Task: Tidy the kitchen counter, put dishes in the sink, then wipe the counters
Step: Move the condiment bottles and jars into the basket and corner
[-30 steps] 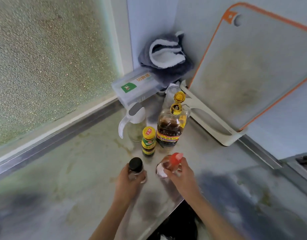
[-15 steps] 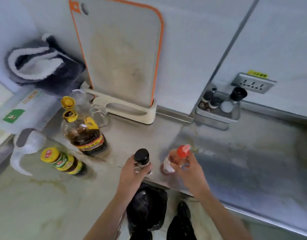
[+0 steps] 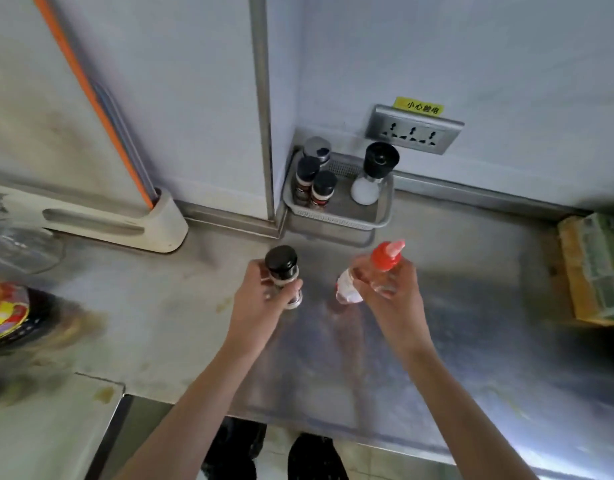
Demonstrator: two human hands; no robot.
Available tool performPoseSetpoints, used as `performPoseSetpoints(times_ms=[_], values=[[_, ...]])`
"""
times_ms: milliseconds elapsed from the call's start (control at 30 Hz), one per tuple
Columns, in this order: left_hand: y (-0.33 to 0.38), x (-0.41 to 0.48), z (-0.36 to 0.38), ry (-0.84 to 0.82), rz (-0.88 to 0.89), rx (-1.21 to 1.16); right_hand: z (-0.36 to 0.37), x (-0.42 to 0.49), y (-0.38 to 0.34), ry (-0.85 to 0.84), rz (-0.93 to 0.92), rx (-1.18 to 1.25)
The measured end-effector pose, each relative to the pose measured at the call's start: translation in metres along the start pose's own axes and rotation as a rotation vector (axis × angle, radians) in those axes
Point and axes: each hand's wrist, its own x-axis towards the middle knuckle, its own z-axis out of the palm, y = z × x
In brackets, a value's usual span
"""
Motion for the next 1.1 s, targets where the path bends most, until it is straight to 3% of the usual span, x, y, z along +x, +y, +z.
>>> performPoseSetpoints(times_ms=[233,667,1000,1100], values=[[0.027,0.073,0.052,0.085,0.172,-0.045,-0.015,0.082,-0.011,-0.009,-0.172,0.028],[0.013,0.105,0.083,0.076,0.168,-0.154,-0.005,0.169,-0.005,0.106,-0.305,0.042],[0.010,0.103,0.082,0.059,0.137,-0.132,0.004,0.174,0.015,0.031,-0.270,-0.197],[0.010,0.100,0.075,0.082,0.147,-0.080,0.000,0.154,0.006,0.092,-0.291,-0.219]])
